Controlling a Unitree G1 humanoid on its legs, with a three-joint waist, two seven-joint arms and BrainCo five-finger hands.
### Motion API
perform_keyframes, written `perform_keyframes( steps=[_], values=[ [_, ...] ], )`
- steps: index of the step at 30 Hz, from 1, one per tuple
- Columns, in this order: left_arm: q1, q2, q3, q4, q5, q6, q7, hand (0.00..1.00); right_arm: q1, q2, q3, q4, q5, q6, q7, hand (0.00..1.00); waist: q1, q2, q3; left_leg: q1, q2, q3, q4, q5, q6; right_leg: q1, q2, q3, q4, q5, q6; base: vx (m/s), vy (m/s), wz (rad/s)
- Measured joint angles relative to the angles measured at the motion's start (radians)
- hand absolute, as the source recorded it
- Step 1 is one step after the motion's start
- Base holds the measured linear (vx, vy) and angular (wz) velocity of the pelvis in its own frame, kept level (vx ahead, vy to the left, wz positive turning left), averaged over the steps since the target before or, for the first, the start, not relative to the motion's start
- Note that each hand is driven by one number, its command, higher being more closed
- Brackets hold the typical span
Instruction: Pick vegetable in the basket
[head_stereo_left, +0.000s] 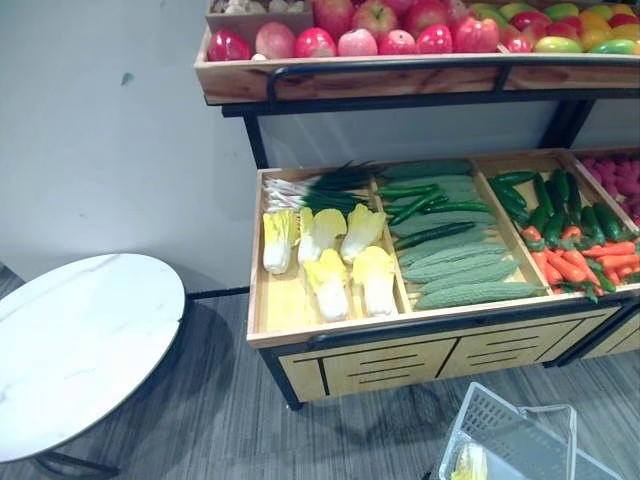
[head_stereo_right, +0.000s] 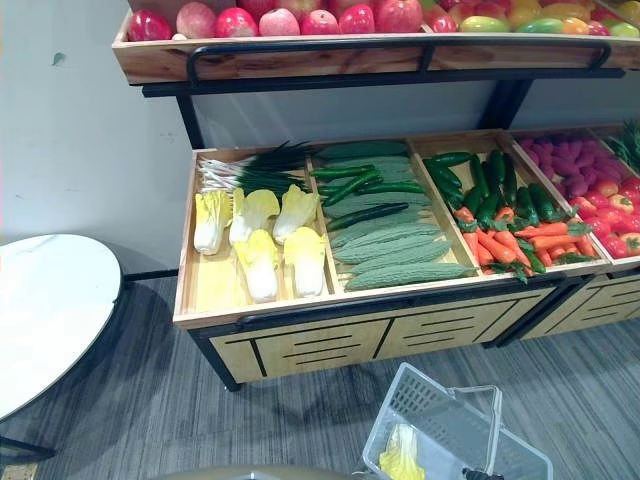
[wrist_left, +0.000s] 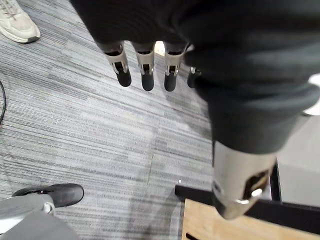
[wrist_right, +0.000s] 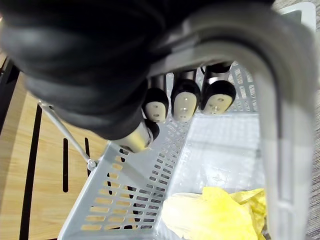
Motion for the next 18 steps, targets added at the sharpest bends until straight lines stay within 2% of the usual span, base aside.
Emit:
perform_keyframes(
  steps=[5, 7, 9, 10, 12, 14, 15, 16, 17, 18],
  values=[
    [-0.01, 0.001, -0.077, 0.001, -0.009, -0.004, -0.032, 0.0, 0.002, 0.0, 0.001, 0.0, 0.002, 0.0, 0.002, 1.0, -0.001, 0.003, 0.018, 0.009, 0.007, 0.022, 0.008, -0.012, -0.004, 0.0, 0.007, 0.02, 0.001, -0.003, 0.002, 0.0, -0.03, -0.13],
    [-0.01, 0.001, -0.084, 0.001, -0.009, -0.004, -0.033, 0.0, 0.0, 0.0, 0.0, 0.0, 0.006, 0.0, 0.005, 1.0, -0.001, 0.004, 0.03, 0.002, 0.02, 0.031, 0.069, -0.043, -0.002, 0.002, 0.012, 0.034, 0.008, -0.013, 0.006, 0.02, -0.013, -0.2],
    [-0.027, 0.002, -0.128, -0.002, -0.008, -0.007, -0.032, 0.0, -0.01, -0.005, -0.001, -0.004, 0.026, -0.002, 0.004, 1.0, -0.002, 0.026, 0.072, -0.041, 0.061, 0.022, 0.22, -0.114, 0.012, -0.015, 0.019, 0.046, 0.088, -0.037, 0.012, -0.01, 0.015, -0.15],
    [-0.031, 0.003, -0.139, -0.003, -0.008, -0.007, -0.032, 0.0, -0.011, -0.005, -0.002, -0.007, 0.036, -0.003, 0.003, 1.0, -0.001, 0.03, 0.079, -0.054, 0.068, 0.022, 0.249, -0.127, 0.016, -0.03, 0.025, 0.053, 0.12, -0.044, 0.014, -0.04, 0.028, -0.23],
    [-0.052, 0.013, -0.174, -0.003, -0.007, -0.008, -0.032, 0.0, -0.016, 0.005, -0.001, -0.026, 0.049, -0.008, 0.002, 1.0, -0.002, 0.027, 0.096, -0.086, 0.076, 0.031, 0.311, -0.164, 0.028, -0.089, 0.025, 0.096, 0.186, -0.049, 0.015, -0.09, 0.077, -0.53],
    [-0.069, 0.034, -0.211, -0.002, -0.002, -0.009, -0.031, 0.0, -0.018, 0.025, 0.012, -0.051, 0.053, -0.015, -0.001, 1.0, -0.001, 0.014, 0.117, -0.097, 0.085, 0.083, 0.335, -0.187, 0.04, -0.136, 0.029, 0.146, 0.212, -0.016, 0.026, -0.2, 0.145, -0.85],
    [-0.075, 0.041, -0.219, -0.002, -0.002, -0.01, -0.031, 0.0, -0.015, 0.041, 0.042, -0.079, 0.063, -0.015, -0.007, 1.0, -0.001, 0.014, 0.119, -0.105, 0.092, 0.137, 0.33, -0.184, 0.057, -0.158, 0.044, 0.172, 0.166, 0.071, 0.032, -0.21, 0.145, -1.19],
    [-0.081, 0.035, -0.223, -0.006, -0.002, -0.017, -0.029, 0.0, -0.031, 0.06, 0.055, -0.102, 0.08, -0.021, -0.008, 1.0, 0.003, 0.036, 0.142, -0.104, 0.115, 0.199, 0.319, -0.172, 0.079, -0.187, 0.054, 0.131, 0.22, 0.074, 0.01, -0.22, 0.136, -1.16],
    [-0.09, 0.036, -0.226, -0.013, -0.002, -0.023, -0.028, 0.0, -0.039, 0.064, 0.058, -0.116, 0.083, -0.023, -0.008, 1.0, -0.003, 0.03, 0.159, -0.106, 0.117, 0.218, 0.312, -0.166, 0.087, -0.227, 0.042, 0.08, 0.348, -0.01, -0.039, -0.21, 0.101, -1.0],
    [-0.103, 0.041, -0.228, -0.031, 0.001, -0.03, -0.028, 0.0, -0.05, 0.06, 0.058, -0.113, 0.088, -0.021, -0.01, 1.0, -0.006, 0.038, 0.181, -0.098, 0.115, 0.259, 0.291, -0.151, 0.094, -0.267, 0.005, -0.031, 0.586, -0.143, -0.067, -0.17, 0.087, -0.78]
  ],
)
